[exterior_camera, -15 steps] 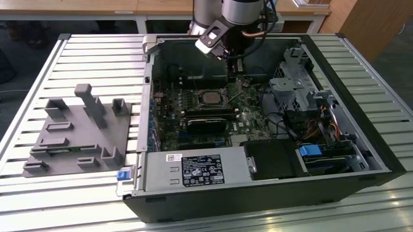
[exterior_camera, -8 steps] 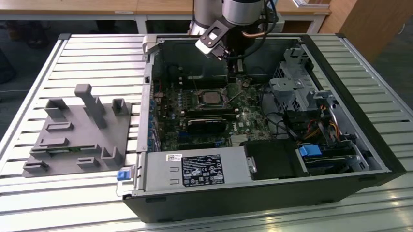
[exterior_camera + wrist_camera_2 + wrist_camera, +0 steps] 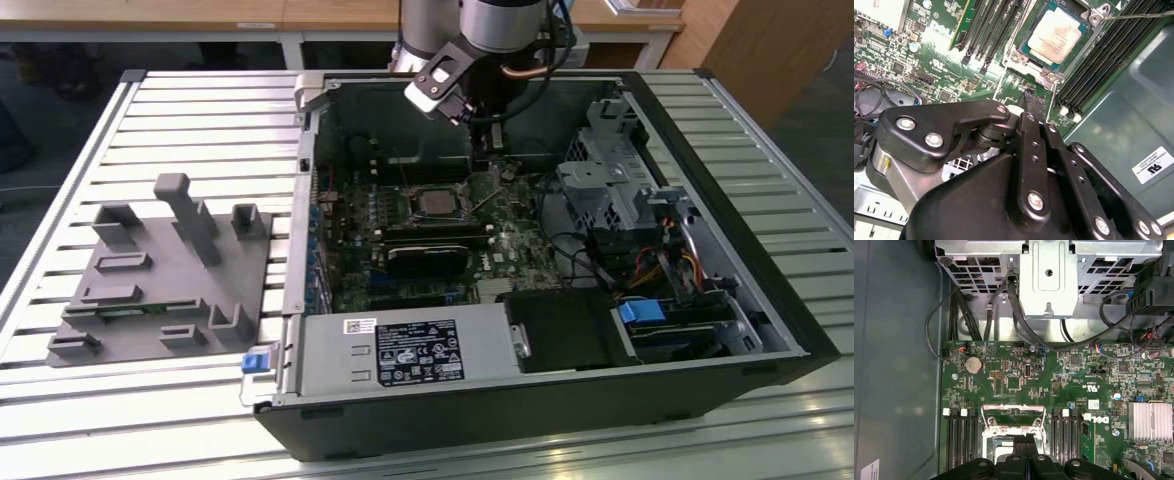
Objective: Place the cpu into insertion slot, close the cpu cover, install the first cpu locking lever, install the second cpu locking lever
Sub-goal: 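Close the cpu cover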
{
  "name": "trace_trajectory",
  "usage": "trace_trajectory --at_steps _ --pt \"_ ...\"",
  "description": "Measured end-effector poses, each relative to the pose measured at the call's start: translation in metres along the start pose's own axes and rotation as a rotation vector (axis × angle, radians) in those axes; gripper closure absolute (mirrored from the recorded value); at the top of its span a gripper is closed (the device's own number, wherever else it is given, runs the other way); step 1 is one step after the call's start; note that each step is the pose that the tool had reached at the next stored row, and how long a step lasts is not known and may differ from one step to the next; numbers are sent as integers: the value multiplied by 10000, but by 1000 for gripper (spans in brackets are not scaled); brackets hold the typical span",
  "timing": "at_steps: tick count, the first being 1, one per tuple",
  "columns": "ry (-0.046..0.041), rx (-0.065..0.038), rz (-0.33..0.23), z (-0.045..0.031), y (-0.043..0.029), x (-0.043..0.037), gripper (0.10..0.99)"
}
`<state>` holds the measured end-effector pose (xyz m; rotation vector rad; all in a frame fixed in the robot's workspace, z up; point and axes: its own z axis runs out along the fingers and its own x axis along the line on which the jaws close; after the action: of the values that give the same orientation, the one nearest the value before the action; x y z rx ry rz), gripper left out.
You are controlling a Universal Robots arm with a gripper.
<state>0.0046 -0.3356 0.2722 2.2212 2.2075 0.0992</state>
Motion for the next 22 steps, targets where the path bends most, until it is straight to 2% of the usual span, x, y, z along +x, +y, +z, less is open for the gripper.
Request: trace_trajectory --at_steps 8,17,22 --pt "6 0 0 -32 2 1 980" --pt "7 0 0 -113 7 4 980" --pt "8 2 -1 -116 33 5 980"
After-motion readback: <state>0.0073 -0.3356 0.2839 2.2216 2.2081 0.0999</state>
